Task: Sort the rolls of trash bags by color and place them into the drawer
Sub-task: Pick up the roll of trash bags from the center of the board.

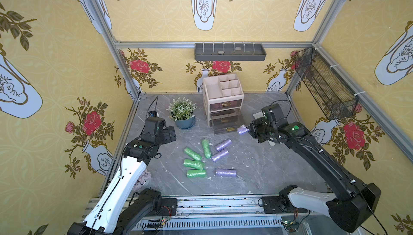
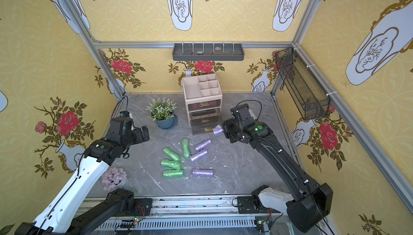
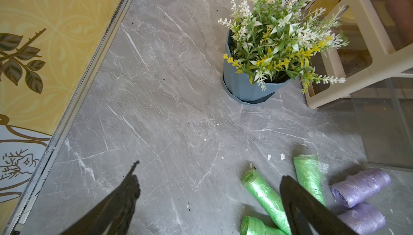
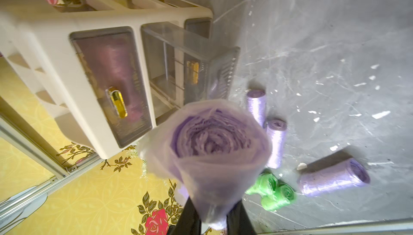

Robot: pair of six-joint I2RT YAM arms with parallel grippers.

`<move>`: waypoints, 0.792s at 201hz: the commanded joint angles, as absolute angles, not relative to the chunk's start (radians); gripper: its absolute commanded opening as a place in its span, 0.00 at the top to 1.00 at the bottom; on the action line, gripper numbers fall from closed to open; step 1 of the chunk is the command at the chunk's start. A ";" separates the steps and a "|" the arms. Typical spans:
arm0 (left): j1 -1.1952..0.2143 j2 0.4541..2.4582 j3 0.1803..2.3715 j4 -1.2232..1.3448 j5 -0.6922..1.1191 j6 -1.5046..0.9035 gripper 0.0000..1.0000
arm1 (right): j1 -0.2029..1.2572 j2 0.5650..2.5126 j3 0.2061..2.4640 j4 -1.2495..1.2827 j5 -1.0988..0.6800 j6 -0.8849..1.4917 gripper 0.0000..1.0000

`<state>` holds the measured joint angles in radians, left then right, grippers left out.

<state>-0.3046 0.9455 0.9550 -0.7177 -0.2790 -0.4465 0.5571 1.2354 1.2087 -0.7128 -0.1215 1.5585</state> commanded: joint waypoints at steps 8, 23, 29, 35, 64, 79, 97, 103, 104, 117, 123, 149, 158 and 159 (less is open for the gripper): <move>-0.301 0.955 0.957 -0.695 -0.279 -0.443 0.01 | 0.563 1.367 1.292 -0.572 -0.151 1.479 0.81; -0.299 0.962 0.950 -0.693 -0.277 -0.442 0.01 | 0.571 1.428 1.319 -0.496 -0.150 1.467 0.81; -0.296 0.965 0.950 -0.693 -0.273 -0.443 0.01 | 0.570 1.449 1.320 -0.462 -0.150 1.465 0.81; -0.293 0.966 0.948 -0.692 -0.269 -0.443 0.01 | 0.571 1.468 1.318 -0.428 -0.146 1.465 0.81; -0.283 0.972 0.947 -0.687 -0.251 -0.444 0.01 | 0.563 1.553 1.289 -0.293 -0.152 1.478 0.81; -0.281 0.974 0.946 -0.686 -0.246 -0.442 0.01 | 0.556 1.593 1.281 -0.237 -0.170 1.489 0.81; -0.279 0.976 0.945 -0.685 -0.241 -0.443 0.01 | 0.554 1.628 1.276 -0.190 -0.179 1.499 0.81; -0.279 0.977 0.945 -0.685 -0.239 -0.443 0.01 | 0.552 1.640 1.275 -0.174 -0.179 1.503 0.81; -0.279 0.977 0.945 -0.685 -0.237 -0.443 0.01 | 0.552 1.641 1.275 -0.170 -0.180 1.504 0.81; -0.275 0.979 0.946 -0.683 -0.231 -0.443 0.01 | 0.549 1.663 1.269 -0.145 -0.189 1.512 0.81; -0.276 0.979 0.945 -0.682 -0.229 -0.443 0.01 | 0.548 1.670 1.263 -0.130 -0.196 1.519 0.81; -0.271 0.978 0.943 -0.682 -0.221 -0.445 0.01 | 0.545 1.704 1.241 -0.077 -0.212 1.537 0.81; -0.270 0.976 0.943 -0.682 -0.221 -0.444 0.01 | 0.544 1.713 1.238 -0.066 -0.213 1.539 0.81; -0.270 0.976 0.942 -0.683 -0.219 -0.445 0.01 | 0.545 1.714 1.238 -0.065 -0.213 1.540 0.81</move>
<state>-0.2729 0.9775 0.9516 -0.7101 -0.2344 -0.4465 0.5457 1.6962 1.2423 -0.1558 -0.2016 1.5211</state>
